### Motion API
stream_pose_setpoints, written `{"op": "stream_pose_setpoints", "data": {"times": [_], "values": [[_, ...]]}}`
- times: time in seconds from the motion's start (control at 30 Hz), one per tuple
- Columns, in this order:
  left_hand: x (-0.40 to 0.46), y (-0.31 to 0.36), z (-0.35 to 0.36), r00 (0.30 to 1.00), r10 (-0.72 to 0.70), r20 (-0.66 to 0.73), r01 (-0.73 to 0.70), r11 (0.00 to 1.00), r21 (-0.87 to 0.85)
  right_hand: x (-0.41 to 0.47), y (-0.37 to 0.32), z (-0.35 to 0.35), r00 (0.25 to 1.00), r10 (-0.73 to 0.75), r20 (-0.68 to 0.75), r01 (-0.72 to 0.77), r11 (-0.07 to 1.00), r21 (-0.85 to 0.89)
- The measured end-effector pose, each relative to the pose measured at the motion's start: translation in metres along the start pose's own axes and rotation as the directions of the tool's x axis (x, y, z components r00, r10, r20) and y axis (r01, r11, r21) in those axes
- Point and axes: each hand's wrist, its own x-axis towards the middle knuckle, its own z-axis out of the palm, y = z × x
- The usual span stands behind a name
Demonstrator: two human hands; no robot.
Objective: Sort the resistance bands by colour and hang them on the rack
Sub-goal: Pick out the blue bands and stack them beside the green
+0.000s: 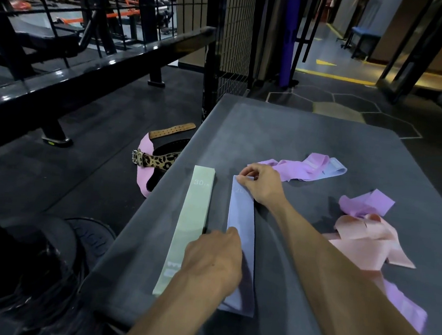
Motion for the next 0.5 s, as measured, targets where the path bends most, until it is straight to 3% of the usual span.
{"op": "stream_pose_setpoints", "data": {"times": [0.2, 0.37, 0.5], "values": [[-0.001, -0.002, 0.002, 0.994, 0.012, -0.105, -0.012, 1.0, 0.0, -0.002, -0.008, -0.004, 0.998, -0.055, 0.019, 0.058, 0.97, -0.237], [0.0, 0.003, 0.011, 0.996, -0.01, -0.093, 0.015, 0.998, 0.055, -0.007, -0.03, 0.002, 0.994, -0.091, 0.059, 0.108, 0.752, -0.65], [-0.001, 0.006, 0.018, 0.994, 0.007, -0.113, 0.001, 0.998, 0.068, -0.009, -0.043, 0.008, 0.99, -0.071, 0.123, 0.14, 0.616, -0.775]]}}
